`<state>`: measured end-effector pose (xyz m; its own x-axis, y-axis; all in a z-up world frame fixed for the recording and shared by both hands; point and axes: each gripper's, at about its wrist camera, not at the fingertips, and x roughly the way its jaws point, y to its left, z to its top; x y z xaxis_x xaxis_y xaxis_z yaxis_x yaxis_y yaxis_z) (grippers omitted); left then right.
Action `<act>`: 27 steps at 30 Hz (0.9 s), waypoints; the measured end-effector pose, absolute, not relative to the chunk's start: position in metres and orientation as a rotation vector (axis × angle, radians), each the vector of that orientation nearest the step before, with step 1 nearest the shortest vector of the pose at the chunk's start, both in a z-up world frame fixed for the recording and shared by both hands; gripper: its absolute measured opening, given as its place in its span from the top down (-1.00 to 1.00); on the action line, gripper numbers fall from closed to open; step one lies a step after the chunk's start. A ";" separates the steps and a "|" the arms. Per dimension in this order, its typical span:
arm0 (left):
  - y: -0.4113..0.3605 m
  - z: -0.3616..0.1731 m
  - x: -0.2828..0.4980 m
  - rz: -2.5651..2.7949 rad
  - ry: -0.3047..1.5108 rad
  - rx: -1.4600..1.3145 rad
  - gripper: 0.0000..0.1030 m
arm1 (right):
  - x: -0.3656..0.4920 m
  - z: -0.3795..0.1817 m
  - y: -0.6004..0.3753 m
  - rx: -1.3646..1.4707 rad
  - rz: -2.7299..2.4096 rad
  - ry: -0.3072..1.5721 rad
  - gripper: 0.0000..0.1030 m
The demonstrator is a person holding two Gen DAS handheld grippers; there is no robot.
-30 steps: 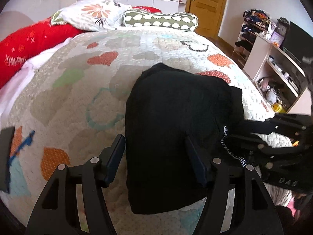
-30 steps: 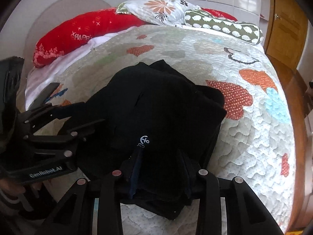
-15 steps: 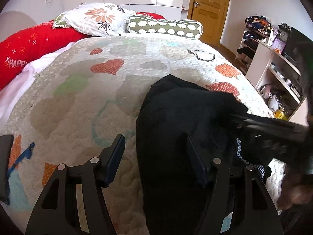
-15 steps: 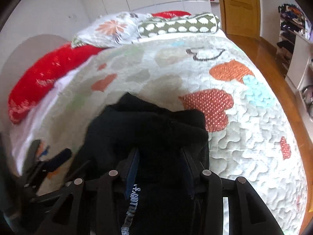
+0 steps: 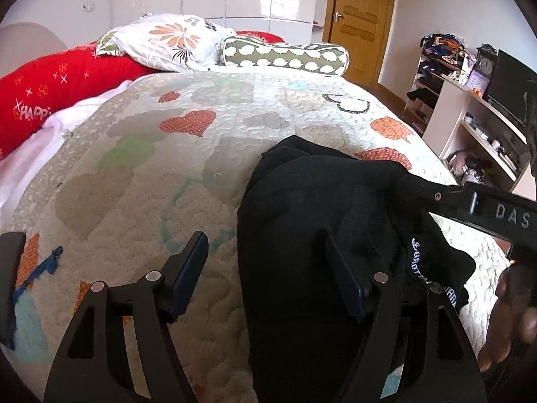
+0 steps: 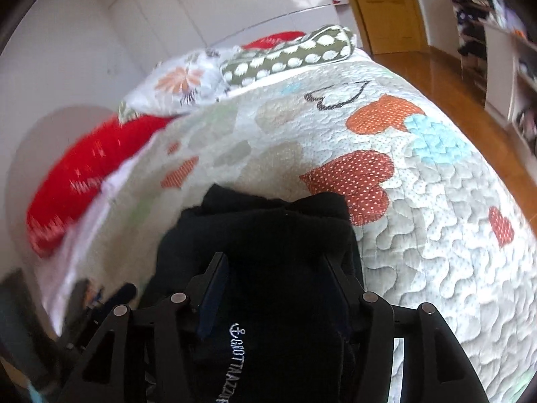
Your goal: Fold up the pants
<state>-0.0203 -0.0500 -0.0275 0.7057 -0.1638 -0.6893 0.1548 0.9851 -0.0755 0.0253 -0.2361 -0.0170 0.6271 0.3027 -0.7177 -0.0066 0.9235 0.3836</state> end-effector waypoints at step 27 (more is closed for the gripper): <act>-0.040 -0.014 -0.038 -0.172 0.701 -0.001 -0.41 | 0.016 -0.017 -0.238 0.406 0.158 0.872 -0.32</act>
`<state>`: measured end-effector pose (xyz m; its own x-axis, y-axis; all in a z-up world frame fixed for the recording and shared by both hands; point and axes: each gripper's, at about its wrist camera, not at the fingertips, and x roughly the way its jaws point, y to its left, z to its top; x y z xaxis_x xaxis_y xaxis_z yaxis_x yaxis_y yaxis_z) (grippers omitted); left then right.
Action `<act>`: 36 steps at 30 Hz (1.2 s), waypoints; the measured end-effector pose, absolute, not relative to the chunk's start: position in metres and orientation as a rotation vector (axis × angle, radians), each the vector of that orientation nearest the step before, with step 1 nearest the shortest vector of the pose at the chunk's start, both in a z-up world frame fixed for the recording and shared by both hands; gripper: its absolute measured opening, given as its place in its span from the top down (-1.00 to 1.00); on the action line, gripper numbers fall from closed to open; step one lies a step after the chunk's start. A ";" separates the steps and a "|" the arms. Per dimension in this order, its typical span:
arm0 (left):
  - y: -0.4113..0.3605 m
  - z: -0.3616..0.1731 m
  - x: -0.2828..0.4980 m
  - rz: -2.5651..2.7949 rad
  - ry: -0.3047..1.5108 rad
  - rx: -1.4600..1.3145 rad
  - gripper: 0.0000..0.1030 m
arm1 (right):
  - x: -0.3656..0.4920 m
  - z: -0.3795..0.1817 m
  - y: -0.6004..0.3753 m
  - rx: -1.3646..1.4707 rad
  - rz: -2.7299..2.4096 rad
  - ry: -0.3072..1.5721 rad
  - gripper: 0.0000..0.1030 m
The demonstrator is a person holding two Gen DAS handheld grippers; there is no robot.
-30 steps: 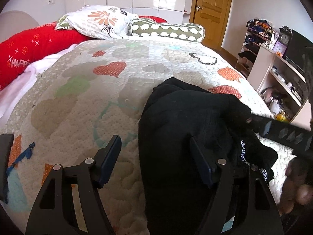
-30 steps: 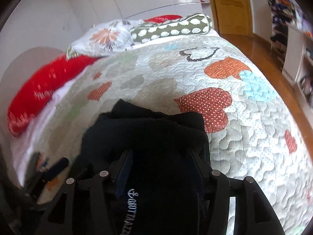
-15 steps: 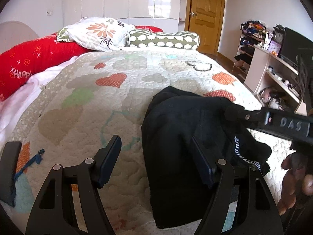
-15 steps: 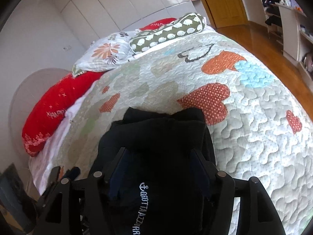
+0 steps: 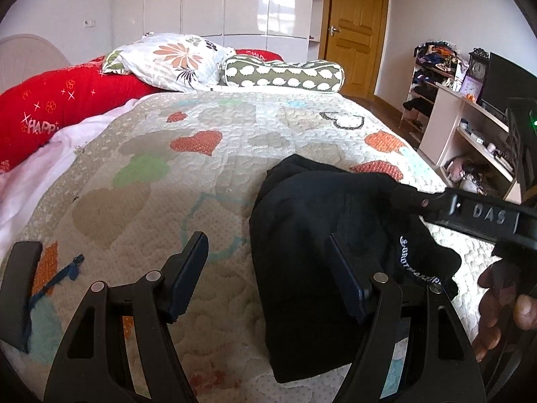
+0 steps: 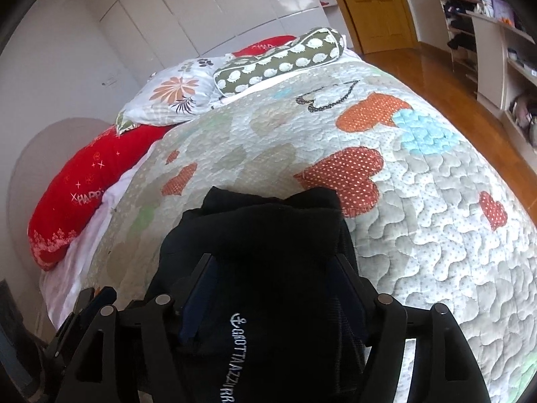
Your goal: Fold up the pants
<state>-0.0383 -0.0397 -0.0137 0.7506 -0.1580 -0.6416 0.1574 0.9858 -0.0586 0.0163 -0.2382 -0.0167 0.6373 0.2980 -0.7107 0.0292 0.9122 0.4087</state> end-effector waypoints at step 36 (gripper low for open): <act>-0.044 -0.017 -0.037 -0.221 0.696 -0.017 -0.41 | 0.015 -0.014 -0.251 0.369 0.123 0.872 -0.44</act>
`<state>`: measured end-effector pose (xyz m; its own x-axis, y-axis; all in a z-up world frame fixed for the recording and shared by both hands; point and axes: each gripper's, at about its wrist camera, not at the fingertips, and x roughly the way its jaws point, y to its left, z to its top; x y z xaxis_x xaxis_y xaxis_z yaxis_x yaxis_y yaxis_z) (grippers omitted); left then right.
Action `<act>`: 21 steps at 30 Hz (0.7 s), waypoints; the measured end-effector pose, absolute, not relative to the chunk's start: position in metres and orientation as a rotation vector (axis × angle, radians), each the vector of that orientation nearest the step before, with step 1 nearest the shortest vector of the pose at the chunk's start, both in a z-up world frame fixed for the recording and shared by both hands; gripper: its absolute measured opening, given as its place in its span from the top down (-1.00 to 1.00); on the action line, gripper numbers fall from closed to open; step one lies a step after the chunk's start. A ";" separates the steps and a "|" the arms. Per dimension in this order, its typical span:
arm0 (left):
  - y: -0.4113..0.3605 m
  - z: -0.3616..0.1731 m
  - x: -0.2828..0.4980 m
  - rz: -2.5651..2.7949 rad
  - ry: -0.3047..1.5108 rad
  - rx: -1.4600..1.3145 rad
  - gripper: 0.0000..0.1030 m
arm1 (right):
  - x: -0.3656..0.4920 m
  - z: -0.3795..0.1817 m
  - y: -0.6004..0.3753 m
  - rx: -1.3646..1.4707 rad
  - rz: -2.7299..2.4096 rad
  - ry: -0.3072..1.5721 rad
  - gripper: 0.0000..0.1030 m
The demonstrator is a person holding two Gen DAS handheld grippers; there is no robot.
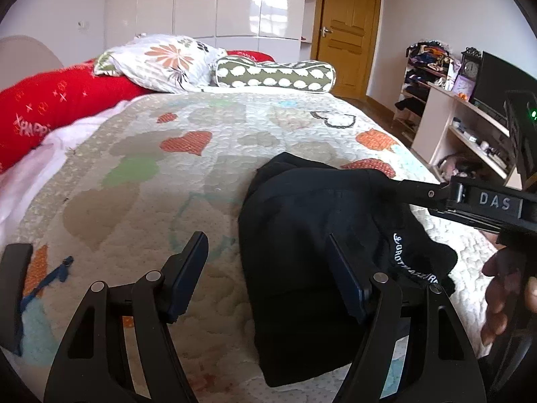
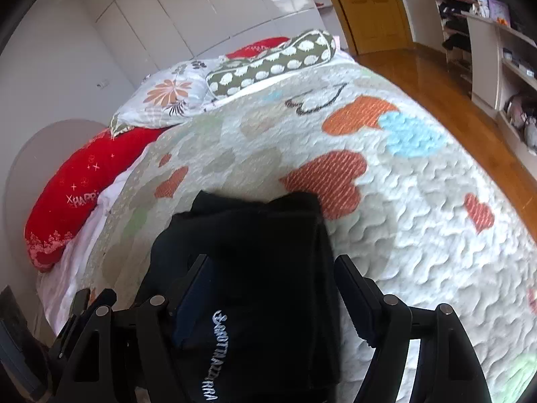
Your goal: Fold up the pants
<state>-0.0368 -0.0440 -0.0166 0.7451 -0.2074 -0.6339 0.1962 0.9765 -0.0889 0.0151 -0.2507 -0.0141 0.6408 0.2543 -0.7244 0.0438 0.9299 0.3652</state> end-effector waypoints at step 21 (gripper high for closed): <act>-0.024 -0.033 -0.013 -0.346 0.839 -0.213 -0.44 | 0.021 -0.037 -0.276 0.507 0.094 0.966 -0.54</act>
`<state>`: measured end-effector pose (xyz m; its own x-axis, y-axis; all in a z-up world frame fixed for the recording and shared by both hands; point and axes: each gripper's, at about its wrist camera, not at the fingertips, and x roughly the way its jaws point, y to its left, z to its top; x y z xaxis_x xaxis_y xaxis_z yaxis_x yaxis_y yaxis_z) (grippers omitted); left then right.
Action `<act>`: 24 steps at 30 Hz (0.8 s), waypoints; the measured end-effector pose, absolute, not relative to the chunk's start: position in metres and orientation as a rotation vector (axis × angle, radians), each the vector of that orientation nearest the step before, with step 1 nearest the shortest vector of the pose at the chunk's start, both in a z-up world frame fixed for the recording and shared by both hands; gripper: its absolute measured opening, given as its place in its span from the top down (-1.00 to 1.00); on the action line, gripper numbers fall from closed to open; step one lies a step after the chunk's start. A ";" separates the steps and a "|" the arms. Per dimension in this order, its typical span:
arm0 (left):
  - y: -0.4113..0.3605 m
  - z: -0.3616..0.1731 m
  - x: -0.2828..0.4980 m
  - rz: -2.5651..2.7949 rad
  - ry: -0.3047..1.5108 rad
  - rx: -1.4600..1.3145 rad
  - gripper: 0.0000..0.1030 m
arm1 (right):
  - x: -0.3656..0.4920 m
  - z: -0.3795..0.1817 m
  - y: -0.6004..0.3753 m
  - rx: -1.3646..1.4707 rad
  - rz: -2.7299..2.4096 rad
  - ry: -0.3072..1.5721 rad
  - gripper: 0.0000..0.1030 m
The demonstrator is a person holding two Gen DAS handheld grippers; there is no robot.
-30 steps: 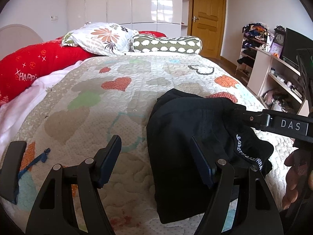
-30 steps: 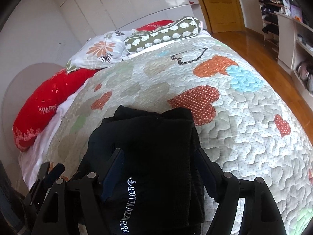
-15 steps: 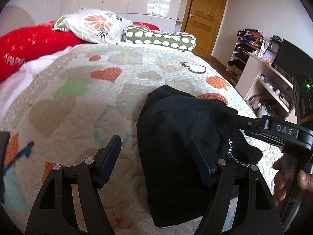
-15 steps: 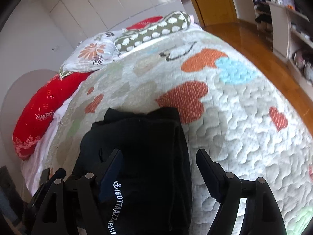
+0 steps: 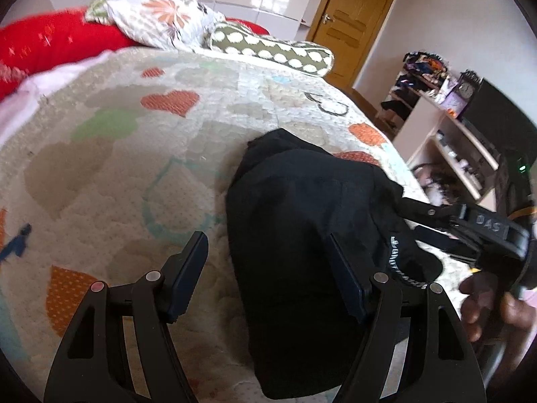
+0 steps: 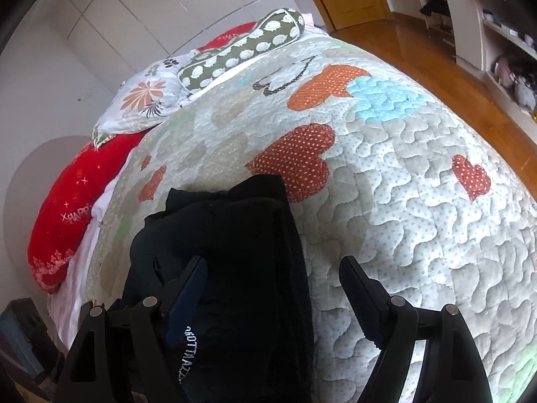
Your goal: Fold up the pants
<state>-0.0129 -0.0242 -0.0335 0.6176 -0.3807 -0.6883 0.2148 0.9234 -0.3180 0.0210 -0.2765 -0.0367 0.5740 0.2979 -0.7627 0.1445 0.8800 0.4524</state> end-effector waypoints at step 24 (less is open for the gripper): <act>-0.017 -0.046 0.009 -0.422 0.946 -0.294 -0.69 | 0.041 -0.053 -0.294 0.479 0.345 1.017 -0.59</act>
